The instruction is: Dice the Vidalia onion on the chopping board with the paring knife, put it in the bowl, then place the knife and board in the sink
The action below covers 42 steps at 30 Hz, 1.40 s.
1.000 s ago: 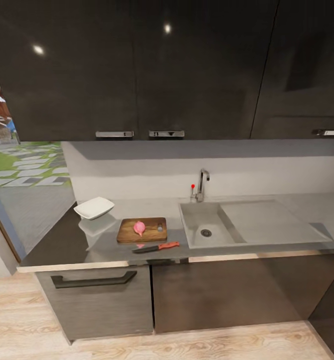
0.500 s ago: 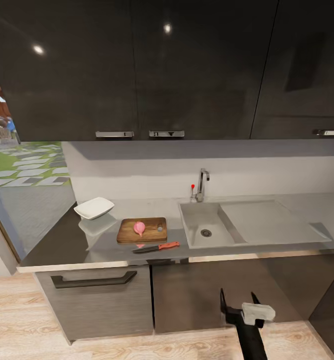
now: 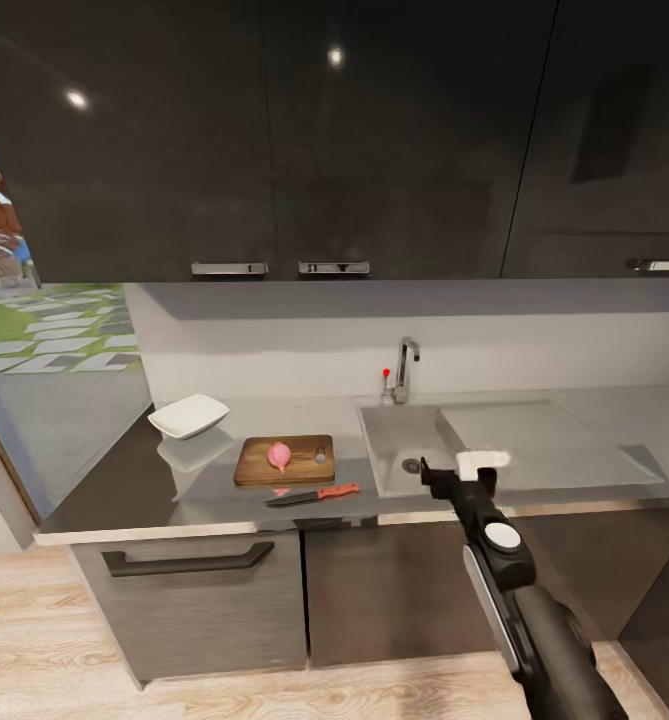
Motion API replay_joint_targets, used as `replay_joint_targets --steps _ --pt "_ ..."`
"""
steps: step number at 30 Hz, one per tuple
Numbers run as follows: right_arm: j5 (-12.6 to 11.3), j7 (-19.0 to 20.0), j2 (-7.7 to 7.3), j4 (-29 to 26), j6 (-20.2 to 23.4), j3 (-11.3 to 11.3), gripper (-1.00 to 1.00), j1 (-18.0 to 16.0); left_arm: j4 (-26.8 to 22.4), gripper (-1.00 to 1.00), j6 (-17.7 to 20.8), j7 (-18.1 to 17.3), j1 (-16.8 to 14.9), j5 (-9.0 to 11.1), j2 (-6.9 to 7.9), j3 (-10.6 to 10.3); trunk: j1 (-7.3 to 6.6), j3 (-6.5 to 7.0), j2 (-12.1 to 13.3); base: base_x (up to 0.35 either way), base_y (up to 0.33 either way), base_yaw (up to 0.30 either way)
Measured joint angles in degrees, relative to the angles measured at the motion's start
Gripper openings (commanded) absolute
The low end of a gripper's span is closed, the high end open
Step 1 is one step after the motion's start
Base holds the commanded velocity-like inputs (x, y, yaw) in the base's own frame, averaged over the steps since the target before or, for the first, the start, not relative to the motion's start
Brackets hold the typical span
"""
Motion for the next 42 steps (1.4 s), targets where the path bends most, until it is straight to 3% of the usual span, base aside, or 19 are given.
replay_joint_targets --steps 2,4,5,8,9,12,18,26,35,42 --pt "-0.03 7.39 0.08 1.19 2.63 0.11 1.00 -1.77 0.00 1.00 0.00 0.00 -0.03 0.00 0.00 0.00 0.00 0.00 0.00 0.000 0.000 0.000" --pt "-0.01 19.01 -0.07 3.03 3.97 0.33 1.00 -2.68 -0.07 1.00 0.00 -0.02 -0.01 0.00 0.00 0.04 0.00 -0.01 0.00 0.000 0.000 0.000" --pt "0.02 22.65 -0.18 3.65 4.10 0.34 1.00 -2.80 -0.05 1.00 0.03 -0.04 -0.03 0.00 0.00 0.05 0.00 -0.01 0.00 0.017 0.000 0.000" --pt "0.11 30.24 -0.49 5.27 3.95 0.35 1.00 -2.92 -0.16 1.00 0.01 -0.07 -0.02 0.00 0.00 0.02 -0.01 -0.01 -0.01 0.079 0.000 0.000" --pt "0.13 33.87 -0.94 6.17 2.83 0.34 1.00 -2.95 -0.29 1.00 0.01 -0.07 -0.04 0.00 0.00 0.02 -0.01 -0.01 -0.01 0.170 0.000 0.000" --pt "0.18 39.35 -2.75 9.64 -2.13 0.41 1.00 -2.96 -0.30 1.00 0.02 -0.08 -0.05 0.00 0.00 0.06 -0.03 -0.01 -0.01 0.260 0.000 0.000" --pt "0.31 44.40 -3.86 15.71 -7.71 0.29 1.00 -2.99 -0.44 1.00 0.00 -0.08 -0.05 0.00 0.00 0.07 -0.04 -0.01 -0.01 0.328 0.000 0.000" --pt "0.26 45.46 -4.02 16.54 -8.26 0.51 1.00 -2.96 -0.44 1.00 0.01 -0.08 -0.05 0.00 0.00 0.08 -0.03 -0.01 -0.01 0.315 0.029 0.000" --pt "1.11 48.34 -4.34 16.93 -8.22 0.74 1.00 -2.96 -0.06 1.00 0.00 -0.08 -0.05 0.00 0.00 0.08 0.00 -0.01 0.00 0.033 0.011 0.000" --pt "1.78 49.92 -4.41 19.49 -8.38 4.52 1.00 -2.96 -0.02 1.00 0.00 -0.08 -0.05 0.00 0.00 0.08 -0.01 -0.01 -0.01 0.056 0.044 0.000"
